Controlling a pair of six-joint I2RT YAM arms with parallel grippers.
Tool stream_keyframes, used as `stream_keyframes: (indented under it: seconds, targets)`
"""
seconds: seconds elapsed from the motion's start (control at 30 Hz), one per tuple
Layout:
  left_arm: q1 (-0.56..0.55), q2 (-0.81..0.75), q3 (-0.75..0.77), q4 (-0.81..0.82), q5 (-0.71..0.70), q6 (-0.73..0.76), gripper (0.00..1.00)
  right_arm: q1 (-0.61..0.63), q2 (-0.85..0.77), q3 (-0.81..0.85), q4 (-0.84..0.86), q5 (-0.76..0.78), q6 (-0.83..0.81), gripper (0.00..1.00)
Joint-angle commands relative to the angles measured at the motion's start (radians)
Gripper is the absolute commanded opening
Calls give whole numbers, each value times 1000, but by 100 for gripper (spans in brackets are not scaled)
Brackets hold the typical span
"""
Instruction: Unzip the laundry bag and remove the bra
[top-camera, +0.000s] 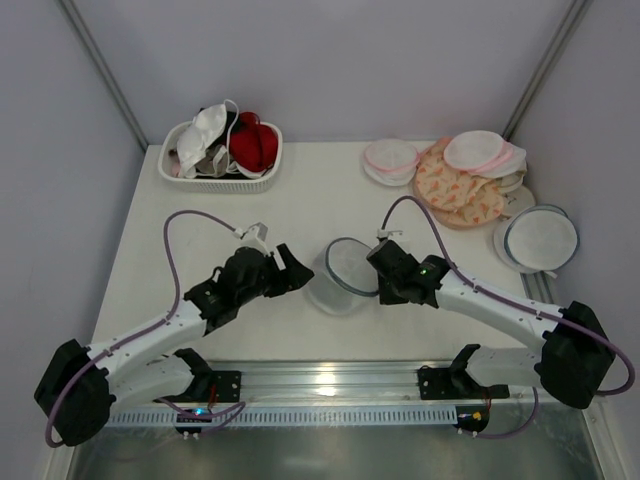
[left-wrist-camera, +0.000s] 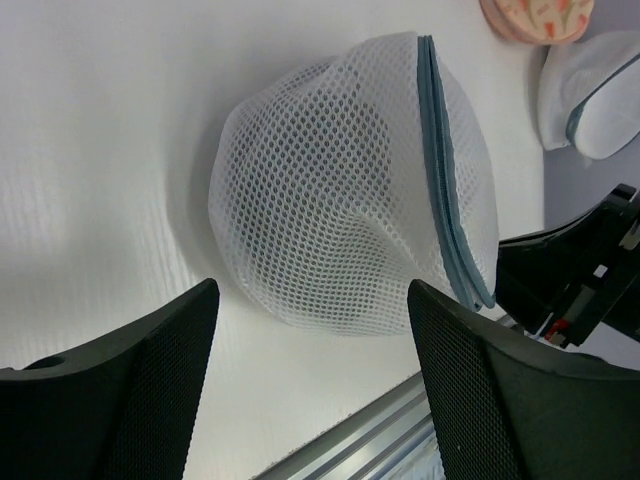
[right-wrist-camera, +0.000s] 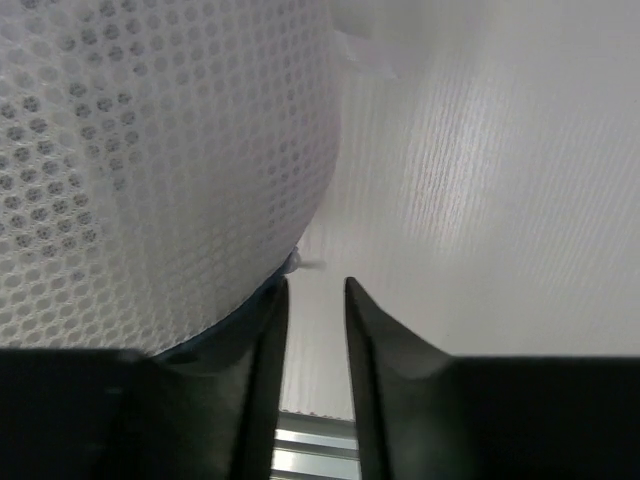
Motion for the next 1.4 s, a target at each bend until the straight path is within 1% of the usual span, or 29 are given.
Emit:
stream_keyframes:
  seconds: [0.0,0.03,0.07,0.13,0.2,0.23,0.33,0.47,0.6,0.67,0.77,0.8,0.87,0.9,0.93,0.97,1.0,1.07,1.27,1.3,1.37]
  targets:
    - [4,33,12,13,48,83,76,-3,24,59,-24,26,12,34]
    - [1,48,17,18,50,95,76,-4,42,73,-43,31,13,46]
    - [1,83,21,21,48,109,76,-3,50,79,-53,32,13,53]
    - [-2,120,32,36,50,137,76,-3,60,87,-59,26,9,55]
    - [-7,163,38,90,77,152,76,-3,61,82,-51,15,9,59]
    - [-14,175,41,136,74,169,76,-3,61,81,-51,9,7,61]
    - [-30,223,76,155,28,219,78,-1,41,82,-50,-3,12,64]
    - [-30,292,107,181,4,270,79,-1,-60,87,-31,-52,-6,65]
    - [-30,367,126,234,5,282,76,-1,-153,108,-30,-110,-26,65]
    - [-31,410,139,256,5,284,72,-1,-174,124,-34,-127,-40,65]
    - [-31,453,164,251,8,287,58,-1,-232,134,-21,-190,-65,62]
    - [-31,459,179,242,8,293,48,-1,-249,137,-18,-205,-75,61]
    - [-33,467,187,239,11,293,35,-1,-284,157,-18,-198,-77,60]
    - [-34,467,190,243,13,293,21,-1,-284,166,-30,-192,-88,60]
    - [-36,465,192,245,11,290,14,-1,-280,189,-39,-183,-95,60]
    - [-37,462,193,245,7,288,5,0,-254,202,-48,-158,-99,60]
    - [-42,453,196,247,8,282,0,0,-234,226,-63,-153,-108,60]
    - [-48,441,201,247,5,278,0,0,-168,252,-68,-146,-111,60]
    - [-74,357,216,221,1,262,0,0,-36,347,-65,-52,-111,60]
    - [-76,349,219,214,5,259,0,0,5,360,-73,-35,-109,60]
    - [-79,326,221,204,5,256,0,0,44,384,-76,-31,-111,60]
